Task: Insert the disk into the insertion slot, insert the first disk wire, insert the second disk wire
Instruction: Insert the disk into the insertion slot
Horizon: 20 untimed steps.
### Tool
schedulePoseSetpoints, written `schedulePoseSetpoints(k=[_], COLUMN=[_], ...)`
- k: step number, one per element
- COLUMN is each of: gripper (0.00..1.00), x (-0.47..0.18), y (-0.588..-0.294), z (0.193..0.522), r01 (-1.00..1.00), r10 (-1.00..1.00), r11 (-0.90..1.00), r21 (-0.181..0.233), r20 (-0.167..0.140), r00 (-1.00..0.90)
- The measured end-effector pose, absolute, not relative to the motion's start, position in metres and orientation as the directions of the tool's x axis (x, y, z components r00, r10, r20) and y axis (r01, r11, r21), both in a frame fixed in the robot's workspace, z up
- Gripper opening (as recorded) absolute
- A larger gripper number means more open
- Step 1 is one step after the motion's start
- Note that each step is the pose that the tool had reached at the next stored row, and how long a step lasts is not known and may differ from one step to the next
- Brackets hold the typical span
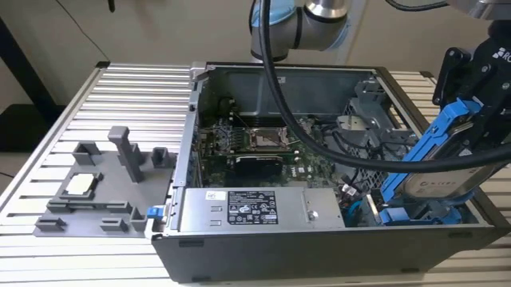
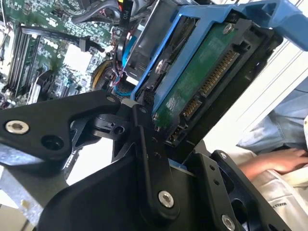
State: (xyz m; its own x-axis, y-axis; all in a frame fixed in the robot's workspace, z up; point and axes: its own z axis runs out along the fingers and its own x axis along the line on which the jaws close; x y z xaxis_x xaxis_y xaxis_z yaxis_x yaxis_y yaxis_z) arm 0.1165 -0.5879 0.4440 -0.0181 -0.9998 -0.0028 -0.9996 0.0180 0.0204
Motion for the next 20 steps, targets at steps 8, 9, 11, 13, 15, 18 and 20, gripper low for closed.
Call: schedulePoseSetpoints(k=[8, 9, 11, 13, 15, 18, 20], gripper=[0.33, 0.33, 0.33, 0.33, 0.33, 0.33, 0.33], x=[0.117, 0.117, 0.116, 0.116, 0.117, 0.117, 0.117], y=[-0.588, -0.587, -0.585, -0.583, -0.582, -0.581, -0.579], z=[0.434, 0.433, 0.430, 0.428, 0.426, 0.423, 0.421], r01=[-1.000, -1.000, -1.000, -1.000, -1.000, -1.000, -1.000], r10=[-1.000, -1.000, -1.000, -1.000, -1.000, -1.000, -1.000], r11=[0.018, 0.018, 0.018, 0.018, 0.018, 0.018, 0.018], r21=[0.011, 0.011, 0.010, 0.009, 0.007, 0.005, 0.003], r20=[-0.005, -0.006, -0.007, -0.008, -0.008, -0.008, -0.009], r00=[-0.018, -0.018, -0.018, -0.018, -0.018, -0.018, -0.018])
